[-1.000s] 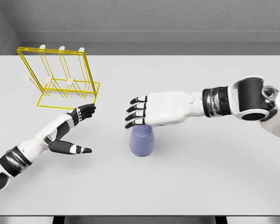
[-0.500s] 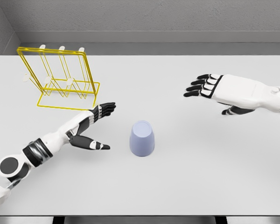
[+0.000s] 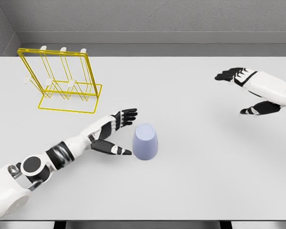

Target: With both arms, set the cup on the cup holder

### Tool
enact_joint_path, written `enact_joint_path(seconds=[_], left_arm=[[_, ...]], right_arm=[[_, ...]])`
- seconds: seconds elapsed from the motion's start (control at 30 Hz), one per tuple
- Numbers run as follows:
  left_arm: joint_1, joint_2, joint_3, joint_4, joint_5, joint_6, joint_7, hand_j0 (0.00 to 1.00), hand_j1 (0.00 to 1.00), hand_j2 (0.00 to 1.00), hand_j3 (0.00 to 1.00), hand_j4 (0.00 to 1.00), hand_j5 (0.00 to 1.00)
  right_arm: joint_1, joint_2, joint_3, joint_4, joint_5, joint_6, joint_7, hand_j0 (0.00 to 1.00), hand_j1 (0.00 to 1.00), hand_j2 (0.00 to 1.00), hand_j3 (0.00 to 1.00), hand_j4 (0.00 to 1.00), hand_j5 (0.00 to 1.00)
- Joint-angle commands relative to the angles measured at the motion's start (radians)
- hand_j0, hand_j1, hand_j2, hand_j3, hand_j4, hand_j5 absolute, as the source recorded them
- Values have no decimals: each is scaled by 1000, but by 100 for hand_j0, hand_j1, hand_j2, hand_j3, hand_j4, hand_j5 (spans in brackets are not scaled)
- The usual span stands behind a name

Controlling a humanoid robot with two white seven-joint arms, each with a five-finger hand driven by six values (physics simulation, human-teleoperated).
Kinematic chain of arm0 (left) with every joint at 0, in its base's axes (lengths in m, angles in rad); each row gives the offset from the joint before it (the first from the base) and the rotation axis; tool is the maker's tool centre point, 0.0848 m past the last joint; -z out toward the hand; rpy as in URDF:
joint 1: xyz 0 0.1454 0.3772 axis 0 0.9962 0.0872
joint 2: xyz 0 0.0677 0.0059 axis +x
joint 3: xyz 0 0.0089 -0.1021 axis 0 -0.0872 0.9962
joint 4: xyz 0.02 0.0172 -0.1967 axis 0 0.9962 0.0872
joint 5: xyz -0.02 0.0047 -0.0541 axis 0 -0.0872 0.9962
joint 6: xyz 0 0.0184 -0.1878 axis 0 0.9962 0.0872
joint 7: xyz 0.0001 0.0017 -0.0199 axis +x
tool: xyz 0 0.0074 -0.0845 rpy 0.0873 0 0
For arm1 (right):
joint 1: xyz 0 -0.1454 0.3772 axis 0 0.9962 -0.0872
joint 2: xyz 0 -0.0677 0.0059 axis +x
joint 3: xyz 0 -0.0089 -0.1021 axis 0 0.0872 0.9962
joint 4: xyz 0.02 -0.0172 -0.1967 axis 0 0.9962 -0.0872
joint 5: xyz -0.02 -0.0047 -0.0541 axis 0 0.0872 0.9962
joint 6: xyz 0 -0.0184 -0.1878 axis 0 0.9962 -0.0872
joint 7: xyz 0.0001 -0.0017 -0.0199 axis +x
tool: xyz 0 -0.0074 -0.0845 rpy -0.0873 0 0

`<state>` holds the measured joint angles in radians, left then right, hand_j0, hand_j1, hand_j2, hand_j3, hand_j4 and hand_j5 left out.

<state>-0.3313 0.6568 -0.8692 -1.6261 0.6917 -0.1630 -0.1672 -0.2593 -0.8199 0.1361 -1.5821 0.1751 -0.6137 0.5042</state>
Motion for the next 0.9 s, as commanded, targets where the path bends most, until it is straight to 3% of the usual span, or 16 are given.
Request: enact_joint_path(seconds=[0.0,0.87], left_arm=[[0,-9,-4,0,11,14,0,100,100,100,100,100,100],[-29,-109,-19,57,-3,53,-2,100,100,100,100,100,100]], right_arm=[[2,15,-30,2,-6,3,-1,100,100,100,100,100,100],[14,28,-39,2,-6,3,0,100,100,100,100,100,100]])
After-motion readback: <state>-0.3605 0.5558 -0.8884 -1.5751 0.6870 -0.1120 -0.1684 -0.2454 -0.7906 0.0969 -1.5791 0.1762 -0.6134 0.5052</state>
